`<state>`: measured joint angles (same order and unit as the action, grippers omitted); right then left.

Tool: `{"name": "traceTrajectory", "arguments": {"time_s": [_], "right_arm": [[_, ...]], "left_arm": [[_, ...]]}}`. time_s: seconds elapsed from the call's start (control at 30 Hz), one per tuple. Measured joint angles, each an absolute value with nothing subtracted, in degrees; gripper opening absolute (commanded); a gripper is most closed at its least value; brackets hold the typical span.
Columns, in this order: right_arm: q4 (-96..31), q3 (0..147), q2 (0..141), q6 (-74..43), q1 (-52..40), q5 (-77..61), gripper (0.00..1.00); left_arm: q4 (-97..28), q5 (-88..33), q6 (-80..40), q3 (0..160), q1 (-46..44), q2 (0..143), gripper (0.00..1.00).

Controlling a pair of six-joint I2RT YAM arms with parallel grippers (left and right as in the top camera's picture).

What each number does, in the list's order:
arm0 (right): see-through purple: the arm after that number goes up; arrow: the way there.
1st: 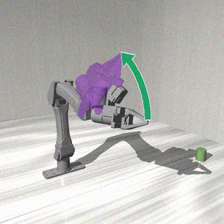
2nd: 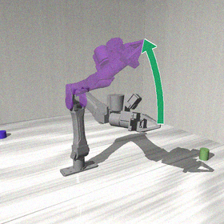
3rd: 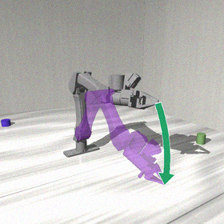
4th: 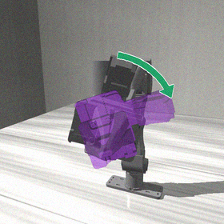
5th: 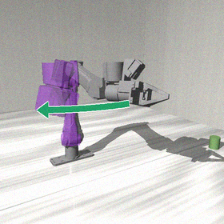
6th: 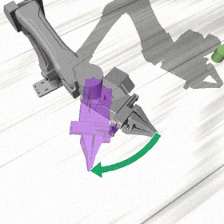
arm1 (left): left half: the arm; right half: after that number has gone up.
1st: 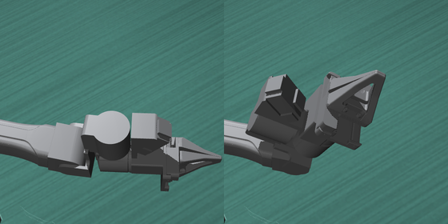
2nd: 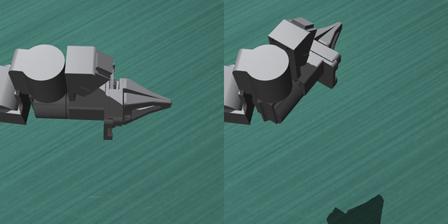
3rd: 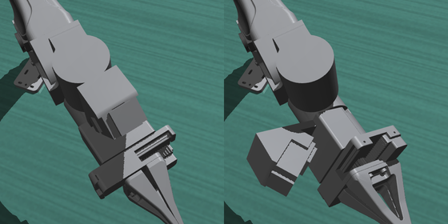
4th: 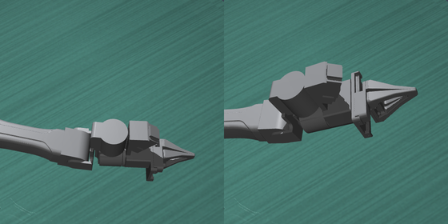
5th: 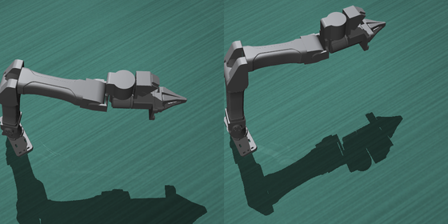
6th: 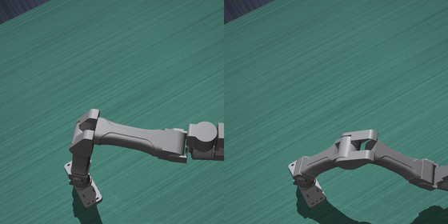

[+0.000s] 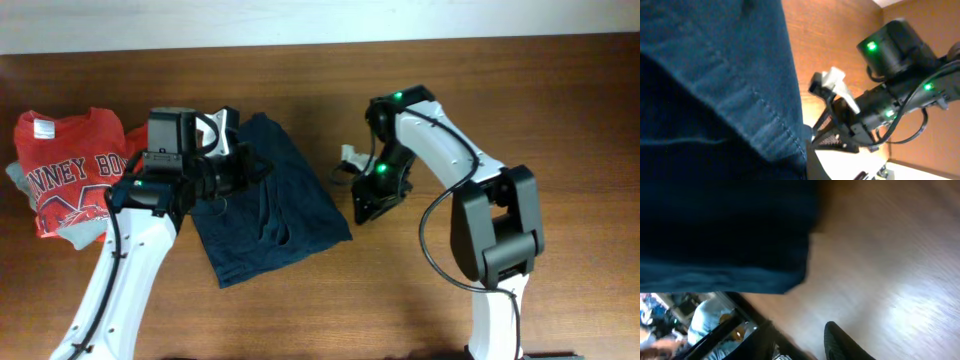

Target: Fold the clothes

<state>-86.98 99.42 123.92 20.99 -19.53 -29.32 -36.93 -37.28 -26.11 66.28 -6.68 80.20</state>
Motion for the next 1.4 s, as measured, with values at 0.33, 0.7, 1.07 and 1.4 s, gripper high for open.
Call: {"name": "traceTrajectory", "arguments": {"time_s": [0.33,0.7,1.07,1.4], "right_arm": [[-87.20,102.13,123.00,22.57,-20.01,-34.20,0.38],[-76.58,106.13,118.19,15.59,-25.15,-38.61,0.38],[-59.61,94.76,118.24,5.48,-37.56,-36.91,0.42],[-42.76,79.24,118.37,-0.82,-37.60,-36.25,0.52]], "left_arm": [[-45.30,-36.16,-25.10,66.81,-6.68,79.83,0.01],[-52.82,-28.08,-23.27,66.87,-6.68,75.83,0.01],[-53.67,-26.24,-22.02,66.87,-6.68,75.42,0.01],[-55.79,-23.99,-22.02,66.87,-6.68,73.97,0.01]]}}
